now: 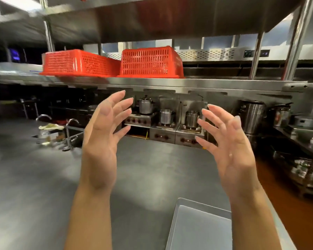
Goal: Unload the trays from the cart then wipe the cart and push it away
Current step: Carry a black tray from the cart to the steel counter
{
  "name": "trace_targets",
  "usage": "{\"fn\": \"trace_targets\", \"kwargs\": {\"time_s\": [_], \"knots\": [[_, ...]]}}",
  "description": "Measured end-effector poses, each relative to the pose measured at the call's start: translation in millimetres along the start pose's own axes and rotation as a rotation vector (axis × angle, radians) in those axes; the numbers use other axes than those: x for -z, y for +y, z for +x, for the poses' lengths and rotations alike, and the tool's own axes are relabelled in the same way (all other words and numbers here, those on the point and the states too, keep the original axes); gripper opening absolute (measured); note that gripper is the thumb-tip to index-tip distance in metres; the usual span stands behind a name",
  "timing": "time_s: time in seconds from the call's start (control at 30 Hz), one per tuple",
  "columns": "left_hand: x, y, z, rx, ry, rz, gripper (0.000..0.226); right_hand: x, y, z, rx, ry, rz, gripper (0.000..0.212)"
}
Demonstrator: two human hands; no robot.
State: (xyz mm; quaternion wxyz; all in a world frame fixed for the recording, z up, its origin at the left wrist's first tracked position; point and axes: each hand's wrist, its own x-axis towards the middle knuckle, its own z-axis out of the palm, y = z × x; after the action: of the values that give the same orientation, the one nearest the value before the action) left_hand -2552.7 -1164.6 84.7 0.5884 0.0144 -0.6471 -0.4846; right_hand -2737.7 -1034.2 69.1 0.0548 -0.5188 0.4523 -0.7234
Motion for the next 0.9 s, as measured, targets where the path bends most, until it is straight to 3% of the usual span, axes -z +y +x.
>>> {"fn": "trace_targets", "kwargs": {"time_s": [0.23, 0.37, 0.53, 0.77, 0.9], "knots": [[27, 41, -40, -0.014, 0.224, 0.229, 0.069, -54, 8, 0, -0.035, -0.243, 0.222, 0.098], [34, 77, -73, -0.025, 0.353, 0.398, 0.083, -89, 6, -11, -0.071, -0.41, 0.4, 0.096], [41, 134, -136, -0.025, 0.597, 0.626, 0.069, -142, -15, -57, -0.166, -0.648, 0.641, 0.098], [31, 255, -233, -0.082, 0.901, 0.975, 0.062, -222, -107, -149, -0.166, -1.023, 0.975, 0.097], [14, 336, -294, -0.15, 1.037, 1.16, 0.07, -252, -189, -212, -0.071, -1.232, 1.13, 0.082]]}}
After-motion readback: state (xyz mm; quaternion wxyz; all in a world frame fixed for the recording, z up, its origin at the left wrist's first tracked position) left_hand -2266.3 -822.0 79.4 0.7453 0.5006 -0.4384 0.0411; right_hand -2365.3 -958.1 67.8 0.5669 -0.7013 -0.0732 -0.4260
